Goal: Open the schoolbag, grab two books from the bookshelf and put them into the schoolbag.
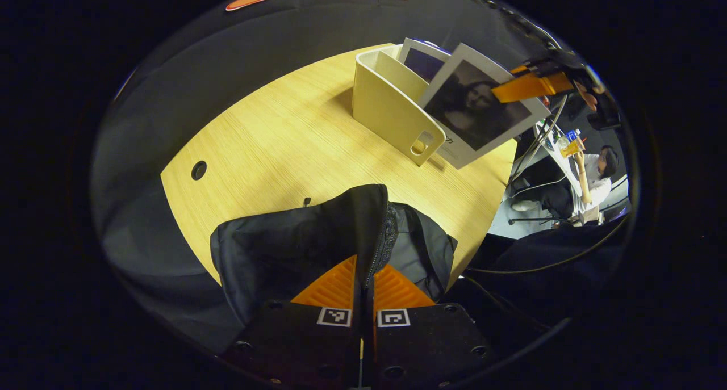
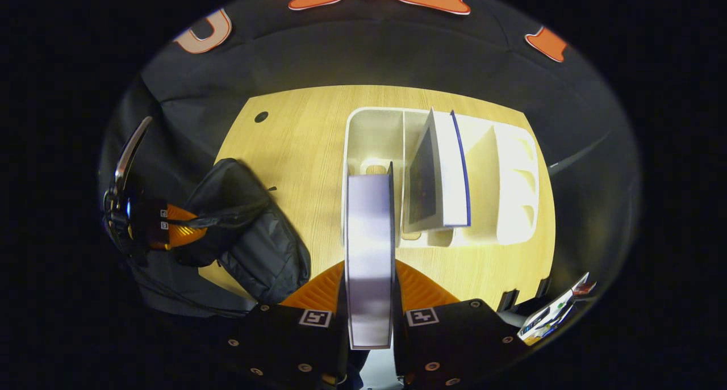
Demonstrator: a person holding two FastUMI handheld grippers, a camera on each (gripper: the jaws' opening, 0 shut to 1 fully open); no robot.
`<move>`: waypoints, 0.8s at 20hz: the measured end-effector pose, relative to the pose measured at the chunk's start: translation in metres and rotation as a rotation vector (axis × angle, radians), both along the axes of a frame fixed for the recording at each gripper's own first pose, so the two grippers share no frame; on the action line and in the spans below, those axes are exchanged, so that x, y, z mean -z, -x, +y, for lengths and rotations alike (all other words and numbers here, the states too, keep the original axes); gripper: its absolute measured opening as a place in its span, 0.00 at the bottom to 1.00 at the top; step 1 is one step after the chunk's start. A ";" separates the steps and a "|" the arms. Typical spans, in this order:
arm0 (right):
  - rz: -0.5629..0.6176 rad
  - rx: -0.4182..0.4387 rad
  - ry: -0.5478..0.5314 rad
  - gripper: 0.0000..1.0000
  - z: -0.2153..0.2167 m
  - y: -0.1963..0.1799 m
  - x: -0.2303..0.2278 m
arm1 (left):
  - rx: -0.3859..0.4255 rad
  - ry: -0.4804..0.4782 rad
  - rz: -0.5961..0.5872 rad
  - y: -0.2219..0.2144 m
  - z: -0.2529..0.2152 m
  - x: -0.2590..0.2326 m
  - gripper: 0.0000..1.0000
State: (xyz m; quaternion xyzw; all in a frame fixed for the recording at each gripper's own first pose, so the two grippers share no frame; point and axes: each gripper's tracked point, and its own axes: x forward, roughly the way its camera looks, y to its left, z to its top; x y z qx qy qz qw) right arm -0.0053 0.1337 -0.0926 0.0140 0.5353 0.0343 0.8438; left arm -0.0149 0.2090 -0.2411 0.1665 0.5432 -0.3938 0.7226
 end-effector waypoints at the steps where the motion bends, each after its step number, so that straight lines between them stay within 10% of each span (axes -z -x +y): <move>1: 0.003 0.009 -0.013 0.33 0.000 0.010 0.002 | -0.001 0.001 0.002 -0.001 0.000 0.000 0.03; 16: -0.053 0.189 -0.349 0.31 -0.023 0.113 0.022 | -0.028 -0.024 0.035 0.006 -0.008 0.002 0.03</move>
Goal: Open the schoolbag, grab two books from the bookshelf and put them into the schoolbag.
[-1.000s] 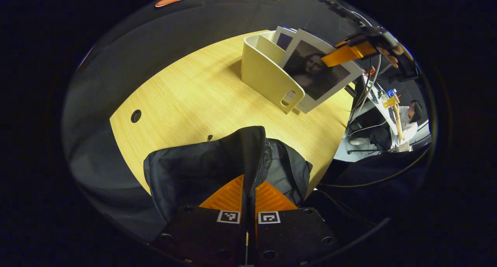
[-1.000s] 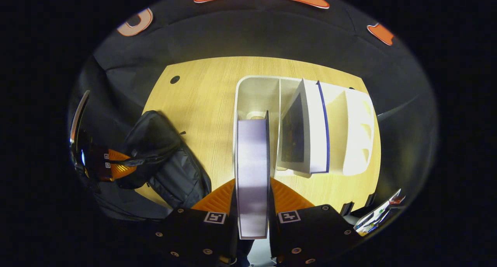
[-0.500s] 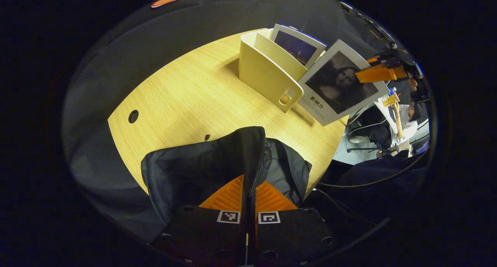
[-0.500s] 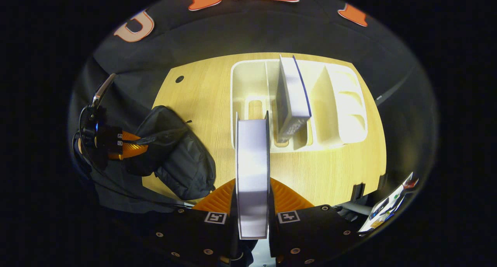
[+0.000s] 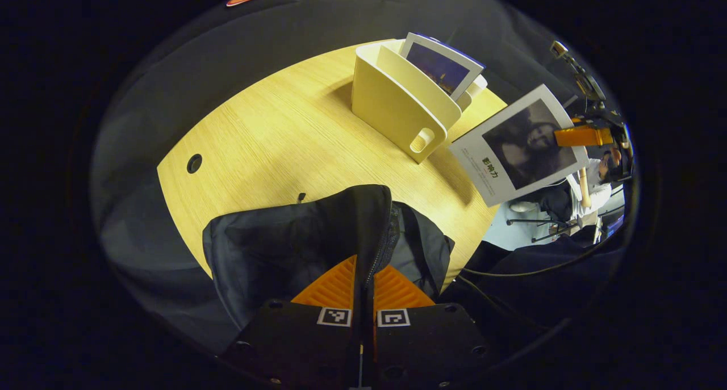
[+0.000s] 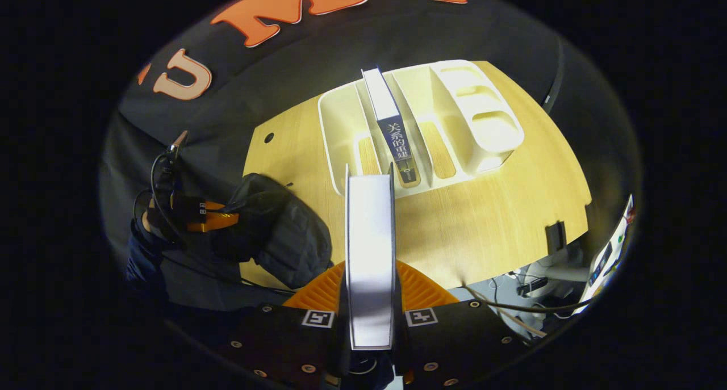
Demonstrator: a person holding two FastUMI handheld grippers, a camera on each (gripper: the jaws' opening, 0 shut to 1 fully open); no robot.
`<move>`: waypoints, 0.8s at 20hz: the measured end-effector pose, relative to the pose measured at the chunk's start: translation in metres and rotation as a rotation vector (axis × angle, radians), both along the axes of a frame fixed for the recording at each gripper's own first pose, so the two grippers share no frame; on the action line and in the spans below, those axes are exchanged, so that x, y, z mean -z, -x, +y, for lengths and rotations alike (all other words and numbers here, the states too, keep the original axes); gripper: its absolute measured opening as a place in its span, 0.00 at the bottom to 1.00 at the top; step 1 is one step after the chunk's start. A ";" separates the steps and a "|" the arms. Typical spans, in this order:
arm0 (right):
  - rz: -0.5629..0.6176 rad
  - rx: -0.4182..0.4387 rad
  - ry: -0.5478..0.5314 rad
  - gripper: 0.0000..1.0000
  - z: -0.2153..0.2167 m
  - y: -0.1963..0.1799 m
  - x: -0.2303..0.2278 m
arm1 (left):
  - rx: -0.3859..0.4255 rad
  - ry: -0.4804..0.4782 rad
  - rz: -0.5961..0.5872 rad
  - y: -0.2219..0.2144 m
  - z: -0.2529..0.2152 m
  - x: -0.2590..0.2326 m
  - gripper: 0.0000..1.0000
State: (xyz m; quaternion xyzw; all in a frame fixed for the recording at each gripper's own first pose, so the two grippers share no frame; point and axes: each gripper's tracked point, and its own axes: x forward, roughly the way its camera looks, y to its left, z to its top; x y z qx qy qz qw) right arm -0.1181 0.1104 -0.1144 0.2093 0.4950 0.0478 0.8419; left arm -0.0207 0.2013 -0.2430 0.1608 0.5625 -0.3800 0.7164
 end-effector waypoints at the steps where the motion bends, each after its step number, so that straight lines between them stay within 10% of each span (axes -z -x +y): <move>1: -0.016 0.005 -0.041 0.31 0.005 0.004 0.000 | -0.003 -0.006 0.000 0.000 0.000 0.001 0.03; 16: -0.126 -0.014 -0.503 0.30 0.107 -0.003 0.029 | -0.103 0.006 -0.043 0.000 -0.003 -0.031 0.02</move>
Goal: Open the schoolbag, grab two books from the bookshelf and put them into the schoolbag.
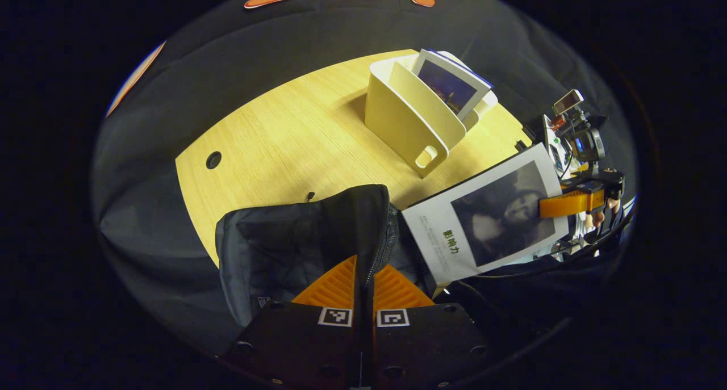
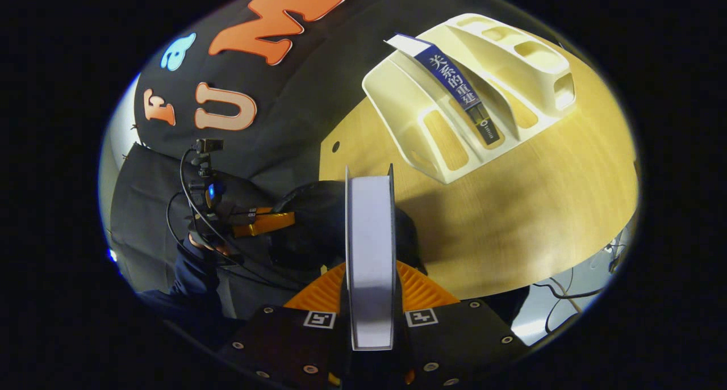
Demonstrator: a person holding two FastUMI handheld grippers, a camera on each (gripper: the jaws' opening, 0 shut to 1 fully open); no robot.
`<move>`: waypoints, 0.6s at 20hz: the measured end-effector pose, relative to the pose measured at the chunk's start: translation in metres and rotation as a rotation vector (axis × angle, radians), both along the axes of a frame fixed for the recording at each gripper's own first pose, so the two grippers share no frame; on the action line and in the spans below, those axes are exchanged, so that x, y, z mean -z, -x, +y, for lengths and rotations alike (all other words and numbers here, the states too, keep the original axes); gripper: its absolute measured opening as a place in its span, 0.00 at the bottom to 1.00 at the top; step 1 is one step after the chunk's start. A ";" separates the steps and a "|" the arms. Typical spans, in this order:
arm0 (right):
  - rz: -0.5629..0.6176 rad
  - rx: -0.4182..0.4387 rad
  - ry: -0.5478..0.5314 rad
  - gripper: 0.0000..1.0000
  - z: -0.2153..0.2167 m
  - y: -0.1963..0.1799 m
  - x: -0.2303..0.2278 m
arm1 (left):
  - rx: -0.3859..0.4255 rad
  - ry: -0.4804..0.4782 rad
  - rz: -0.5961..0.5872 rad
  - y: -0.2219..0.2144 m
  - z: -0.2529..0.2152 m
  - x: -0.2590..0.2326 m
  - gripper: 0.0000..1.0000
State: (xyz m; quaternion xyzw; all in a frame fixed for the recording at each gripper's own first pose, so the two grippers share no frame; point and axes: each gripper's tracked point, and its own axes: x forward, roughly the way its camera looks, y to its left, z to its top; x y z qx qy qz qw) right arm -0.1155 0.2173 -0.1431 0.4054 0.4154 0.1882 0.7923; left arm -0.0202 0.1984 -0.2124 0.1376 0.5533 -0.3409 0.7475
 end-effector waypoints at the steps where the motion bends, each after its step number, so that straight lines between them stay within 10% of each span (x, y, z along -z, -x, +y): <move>1: -0.002 0.002 -0.023 0.30 0.007 -0.005 0.003 | -0.015 0.004 -0.004 -0.002 0.000 -0.001 0.02; 12: -0.025 0.046 -0.167 0.30 0.079 -0.046 0.032 | -0.113 0.101 -0.036 0.001 -0.013 -0.018 0.02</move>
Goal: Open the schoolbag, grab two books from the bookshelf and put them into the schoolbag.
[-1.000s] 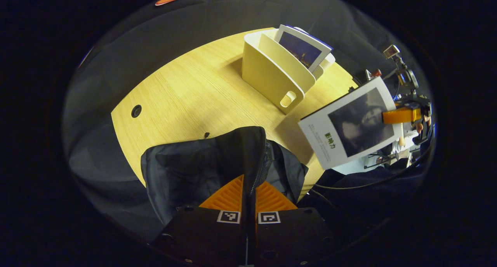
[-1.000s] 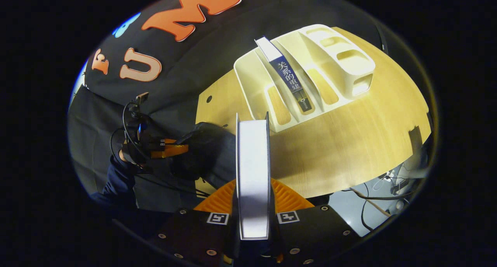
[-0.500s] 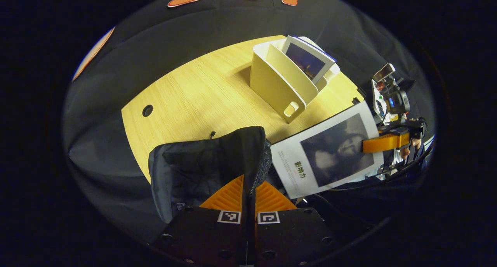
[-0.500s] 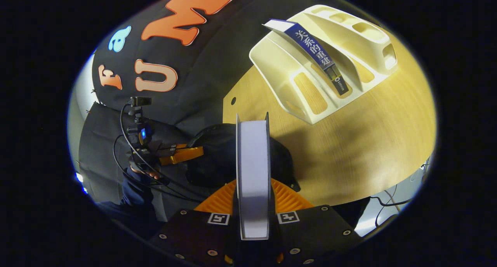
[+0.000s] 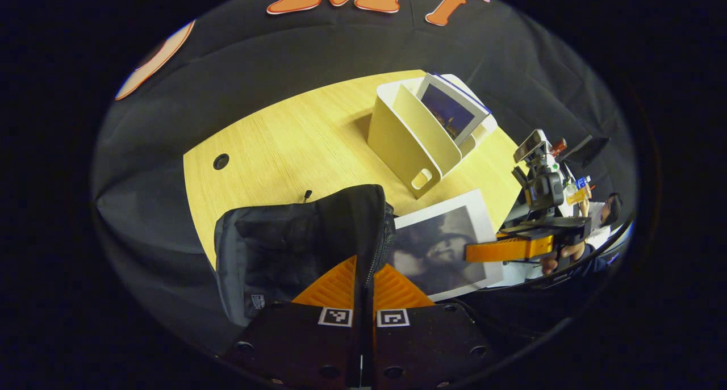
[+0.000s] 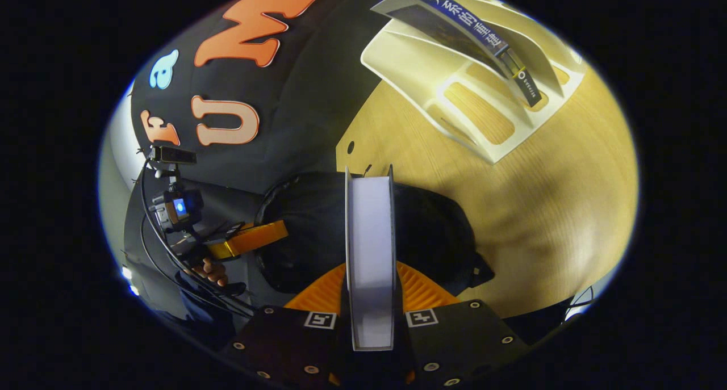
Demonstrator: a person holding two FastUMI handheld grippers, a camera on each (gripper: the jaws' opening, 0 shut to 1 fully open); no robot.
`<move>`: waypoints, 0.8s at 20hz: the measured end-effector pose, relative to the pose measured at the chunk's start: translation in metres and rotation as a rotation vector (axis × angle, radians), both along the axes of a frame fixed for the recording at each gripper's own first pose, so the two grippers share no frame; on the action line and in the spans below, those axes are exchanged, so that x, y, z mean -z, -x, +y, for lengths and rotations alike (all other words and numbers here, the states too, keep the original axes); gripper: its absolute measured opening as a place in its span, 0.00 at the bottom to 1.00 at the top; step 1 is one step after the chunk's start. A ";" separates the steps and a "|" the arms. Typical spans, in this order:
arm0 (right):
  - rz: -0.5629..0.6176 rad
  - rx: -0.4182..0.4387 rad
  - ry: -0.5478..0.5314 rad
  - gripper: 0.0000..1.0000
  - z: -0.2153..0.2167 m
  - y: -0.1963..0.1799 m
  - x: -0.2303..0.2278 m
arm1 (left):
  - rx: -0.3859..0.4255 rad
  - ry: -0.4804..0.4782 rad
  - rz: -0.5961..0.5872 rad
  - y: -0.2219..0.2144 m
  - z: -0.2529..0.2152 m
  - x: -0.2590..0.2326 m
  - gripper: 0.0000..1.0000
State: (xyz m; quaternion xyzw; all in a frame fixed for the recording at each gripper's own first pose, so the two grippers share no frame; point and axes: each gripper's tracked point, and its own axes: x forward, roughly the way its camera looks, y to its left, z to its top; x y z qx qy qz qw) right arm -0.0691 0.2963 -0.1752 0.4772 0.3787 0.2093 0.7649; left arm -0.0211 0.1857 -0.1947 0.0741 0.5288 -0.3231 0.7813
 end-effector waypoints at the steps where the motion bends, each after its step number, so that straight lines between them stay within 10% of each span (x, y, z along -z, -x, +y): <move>1: -0.002 0.001 -0.011 0.30 0.008 -0.005 0.002 | -0.008 0.013 0.001 0.001 0.001 -0.001 0.02; 16: 0.052 -0.035 -0.024 0.32 0.106 -0.050 0.037 | -0.036 0.105 0.004 0.012 -0.016 -0.007 0.02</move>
